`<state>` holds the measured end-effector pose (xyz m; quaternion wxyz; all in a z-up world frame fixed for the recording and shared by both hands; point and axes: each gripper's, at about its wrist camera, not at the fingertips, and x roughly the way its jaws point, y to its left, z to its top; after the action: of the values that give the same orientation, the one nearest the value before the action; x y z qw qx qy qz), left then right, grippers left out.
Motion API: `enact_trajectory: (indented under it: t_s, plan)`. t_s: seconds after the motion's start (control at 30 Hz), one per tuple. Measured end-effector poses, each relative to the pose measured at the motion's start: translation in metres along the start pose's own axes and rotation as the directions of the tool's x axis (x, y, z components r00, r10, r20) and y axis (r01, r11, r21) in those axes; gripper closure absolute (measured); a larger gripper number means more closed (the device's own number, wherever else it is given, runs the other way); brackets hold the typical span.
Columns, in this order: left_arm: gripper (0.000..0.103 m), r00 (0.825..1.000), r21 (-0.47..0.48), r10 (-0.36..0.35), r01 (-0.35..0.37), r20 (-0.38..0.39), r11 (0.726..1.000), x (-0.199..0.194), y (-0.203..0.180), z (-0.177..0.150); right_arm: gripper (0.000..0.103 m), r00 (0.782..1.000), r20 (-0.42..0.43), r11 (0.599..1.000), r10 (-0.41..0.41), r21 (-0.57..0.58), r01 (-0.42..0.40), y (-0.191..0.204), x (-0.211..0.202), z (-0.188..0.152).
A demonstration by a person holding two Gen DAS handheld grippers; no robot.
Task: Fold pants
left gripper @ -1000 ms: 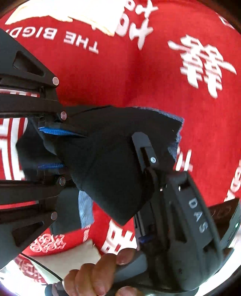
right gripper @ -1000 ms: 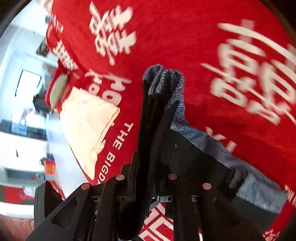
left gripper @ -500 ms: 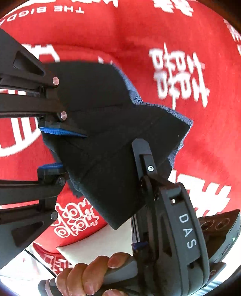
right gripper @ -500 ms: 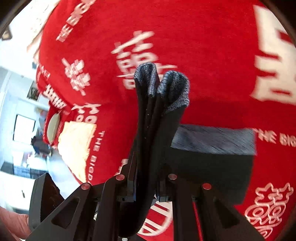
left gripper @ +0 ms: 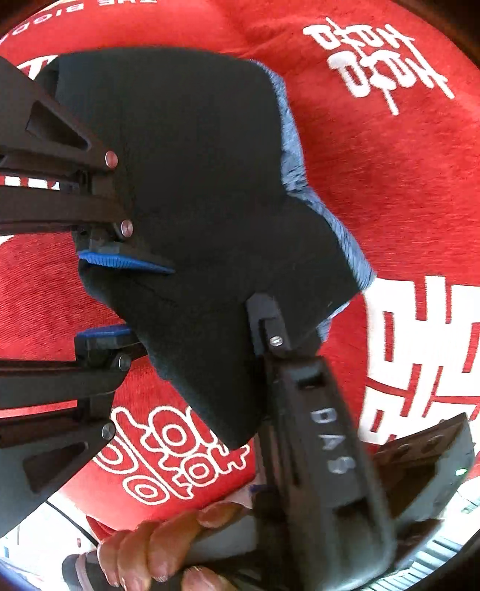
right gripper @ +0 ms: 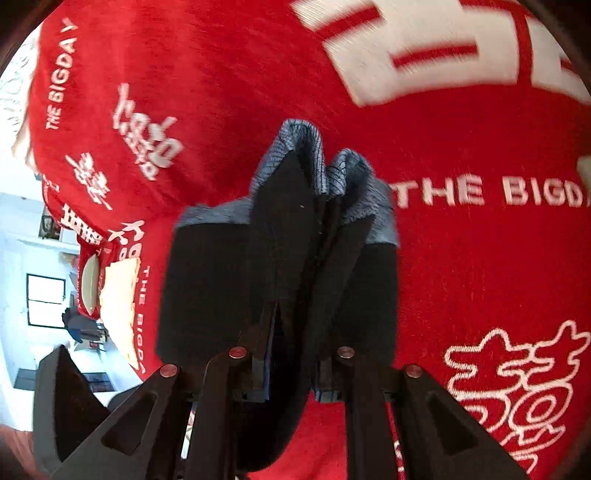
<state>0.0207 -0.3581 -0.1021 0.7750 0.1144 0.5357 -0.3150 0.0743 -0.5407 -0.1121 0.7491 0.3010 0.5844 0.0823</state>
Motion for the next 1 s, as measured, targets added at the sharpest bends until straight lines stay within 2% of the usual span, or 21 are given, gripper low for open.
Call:
enact_trajectory:
  t_s: [0.07, 0.1, 0.2, 0.23, 0.33, 0.47, 0.57, 0.6, 0.63, 0.7, 0.83, 0.9, 1.0]
  plan:
    - [0.077, 1.000, 0.027, 0.021, -0.021, -0.011, 0.999, 0.004, -0.004, 0.000, 0.081, 1.000, 0.000, 1.000, 0.007, 0.027, -0.007, -0.014, 0.006, -0.005]
    - [0.070, 0.999, 0.049, 0.031, -0.031, -0.009, 0.998, 0.004, -0.008, -0.001, 0.080, 1.000, 0.004, 0.999, 0.013, 0.040, -0.013, -0.018, 0.006, -0.006]
    - [0.039, 0.999, 0.090, 0.032, -0.032, -0.002, 0.995, -0.002, -0.013, -0.004, 0.076, 1.000, 0.012, 0.999, 0.000, 0.051, 0.000, -0.023, 0.004, -0.010]
    - [0.034, 0.999, 0.084, 0.035, -0.035, -0.005, 0.996, -0.005, -0.012, -0.005, 0.071, 1.000, 0.011, 0.999, -0.018, 0.049, 0.017, -0.022, 0.002, -0.010]
    - [0.034, 0.999, 0.059, 0.020, -0.018, -0.027, 0.998, -0.016, -0.003, -0.003, 0.058, 0.997, 0.009, 0.996, -0.072, 0.045, 0.072, -0.018, -0.006, -0.010]
    - [0.034, 0.999, 0.035, 0.045, -0.045, -0.008, 0.998, -0.038, 0.012, 0.006, 0.051, 0.981, 0.034, 0.981, -0.191, 0.042, 0.189, -0.014, -0.023, -0.013]
    - [0.034, 0.993, 0.002, 0.114, -0.115, 0.023, 0.993, -0.049, 0.038, 0.020, 0.052, 0.957, 0.055, 0.958, -0.286, 0.037, 0.285, -0.008, -0.034, -0.015]
    - [0.034, 0.988, -0.018, 0.151, -0.150, 0.028, 0.988, -0.050, 0.051, 0.025, 0.055, 0.951, 0.067, 0.953, -0.303, 0.039, 0.301, -0.007, -0.039, -0.015]
    - [0.034, 0.983, -0.038, 0.180, -0.179, 0.029, 0.983, -0.050, 0.063, 0.030, 0.069, 0.949, 0.078, 0.952, -0.305, 0.041, 0.303, -0.005, -0.041, -0.015]
    - [0.034, 0.967, -0.095, 0.253, -0.250, 0.016, 0.964, -0.046, 0.093, 0.036, 0.077, 0.951, 0.094, 0.956, -0.293, 0.044, 0.290, 0.000, -0.045, -0.014]
    - [0.034, 0.936, -0.204, 0.344, -0.352, -0.074, 0.913, -0.026, 0.147, 0.045, 0.077, 0.952, 0.106, 0.958, -0.286, -0.004, 0.288, 0.020, -0.038, -0.006]
    - [0.034, 0.932, -0.233, 0.343, -0.361, -0.117, 0.903, -0.016, 0.161, 0.042, 0.077, 0.947, 0.099, 0.949, -0.305, -0.055, 0.311, 0.031, -0.027, -0.004]
    - [0.022, 0.922, -0.229, 0.363, -0.385, -0.134, 0.894, -0.003, 0.165, 0.031, 0.077, 0.940, 0.073, 0.936, -0.334, -0.089, 0.340, 0.040, -0.009, -0.006]
